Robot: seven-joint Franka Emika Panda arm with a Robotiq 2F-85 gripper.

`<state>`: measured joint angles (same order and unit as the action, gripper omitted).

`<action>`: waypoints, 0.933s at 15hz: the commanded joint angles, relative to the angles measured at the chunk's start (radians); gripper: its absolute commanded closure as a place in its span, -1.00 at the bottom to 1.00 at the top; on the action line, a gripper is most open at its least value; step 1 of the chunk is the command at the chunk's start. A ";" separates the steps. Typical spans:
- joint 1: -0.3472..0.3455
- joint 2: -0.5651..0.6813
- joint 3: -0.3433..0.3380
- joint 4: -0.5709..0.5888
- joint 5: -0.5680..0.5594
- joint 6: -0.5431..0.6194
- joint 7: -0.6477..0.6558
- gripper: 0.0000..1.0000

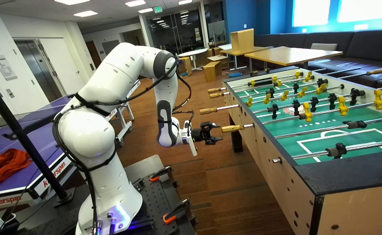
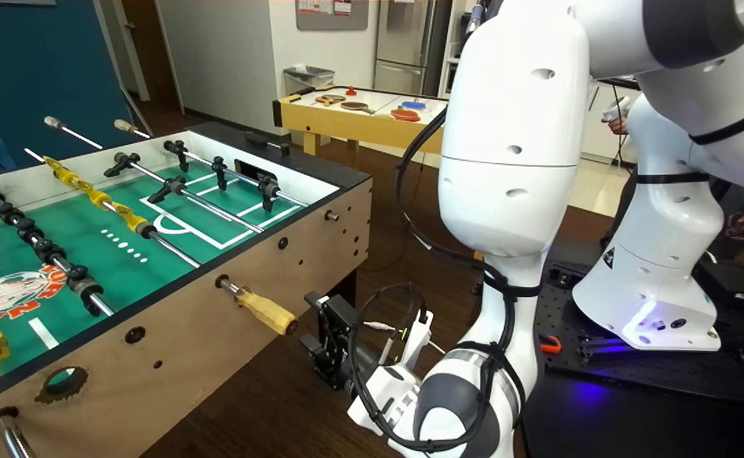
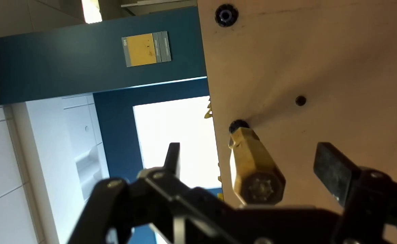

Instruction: Rotate the third rod forward

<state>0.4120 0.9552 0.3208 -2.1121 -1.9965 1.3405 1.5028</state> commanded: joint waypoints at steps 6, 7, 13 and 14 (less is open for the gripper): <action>-0.022 -0.002 -0.005 0.022 -0.096 0.013 -0.042 -1.00; -0.026 -0.001 -0.006 0.023 -0.109 0.017 -0.046 -1.00; -0.052 0.013 -0.006 0.029 -0.153 0.028 -0.086 -1.00; -0.055 0.017 -0.006 0.030 -0.156 0.027 -0.090 -1.00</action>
<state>0.3735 0.9629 0.3165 -2.0963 -2.1264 1.3490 1.4474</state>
